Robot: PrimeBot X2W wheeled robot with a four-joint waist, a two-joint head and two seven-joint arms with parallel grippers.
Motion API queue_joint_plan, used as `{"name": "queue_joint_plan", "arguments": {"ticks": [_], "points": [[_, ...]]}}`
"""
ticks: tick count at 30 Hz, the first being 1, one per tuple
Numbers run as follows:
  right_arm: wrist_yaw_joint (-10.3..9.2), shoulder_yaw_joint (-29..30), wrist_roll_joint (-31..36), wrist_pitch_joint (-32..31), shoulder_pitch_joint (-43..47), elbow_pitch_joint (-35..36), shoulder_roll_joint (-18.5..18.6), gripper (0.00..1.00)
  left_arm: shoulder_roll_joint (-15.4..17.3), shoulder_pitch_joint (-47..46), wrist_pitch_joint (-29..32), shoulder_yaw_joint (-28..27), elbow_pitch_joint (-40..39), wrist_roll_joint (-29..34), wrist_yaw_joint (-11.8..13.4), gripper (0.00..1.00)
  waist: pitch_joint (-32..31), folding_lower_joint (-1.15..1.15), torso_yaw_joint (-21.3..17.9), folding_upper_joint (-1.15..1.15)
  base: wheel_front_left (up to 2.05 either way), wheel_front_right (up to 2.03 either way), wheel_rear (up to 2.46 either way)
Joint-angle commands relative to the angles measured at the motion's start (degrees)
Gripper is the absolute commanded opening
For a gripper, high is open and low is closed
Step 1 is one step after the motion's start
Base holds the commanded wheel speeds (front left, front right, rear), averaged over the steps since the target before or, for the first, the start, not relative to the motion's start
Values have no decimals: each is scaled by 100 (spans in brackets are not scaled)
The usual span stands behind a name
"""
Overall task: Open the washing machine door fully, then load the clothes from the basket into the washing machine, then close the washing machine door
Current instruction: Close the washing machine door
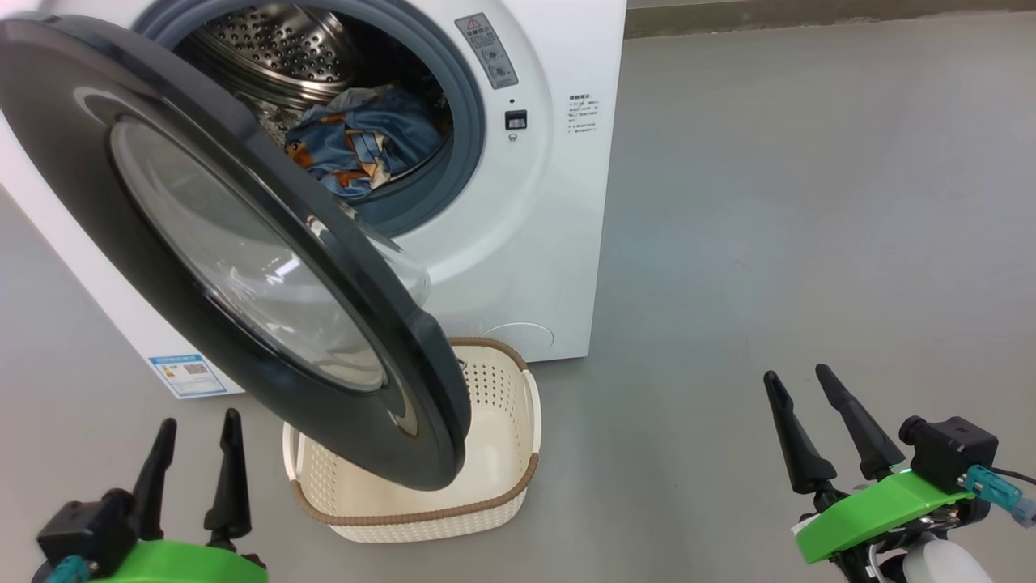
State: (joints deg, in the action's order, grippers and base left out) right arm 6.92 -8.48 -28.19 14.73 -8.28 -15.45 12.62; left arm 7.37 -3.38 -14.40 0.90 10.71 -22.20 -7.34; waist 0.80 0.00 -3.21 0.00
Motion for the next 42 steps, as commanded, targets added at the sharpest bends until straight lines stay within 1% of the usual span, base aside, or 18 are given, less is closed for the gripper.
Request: {"name": "queue_joint_plan", "arguments": {"ticks": [1, 5, 10, 42], "points": [[57, -83, 51, 27, -35, 162, 71, 100, 63, -66, -59, -231, -179, 68, -14, 100, 3, 0, 6, 0, 0, 0, 0], [57, -55, 63, 27, -38, 174, 86, 100, -36, -21, -59, -277, -199, 213, -14, 100, 3, 0, 20, 0, 0, 0, 0], [57, -31, 74, 27, -36, 187, 87, 100, -81, -17, -59, -284, -203, 284, -14, 100, 14, 0, 29, 0, 0, 0, 0], [57, -35, 126, 27, -26, 166, 60, 100, -61, -57, -60, -241, -258, 407, -14, 100, -15, 0, 83, 0, 0, 0, 0]]}}
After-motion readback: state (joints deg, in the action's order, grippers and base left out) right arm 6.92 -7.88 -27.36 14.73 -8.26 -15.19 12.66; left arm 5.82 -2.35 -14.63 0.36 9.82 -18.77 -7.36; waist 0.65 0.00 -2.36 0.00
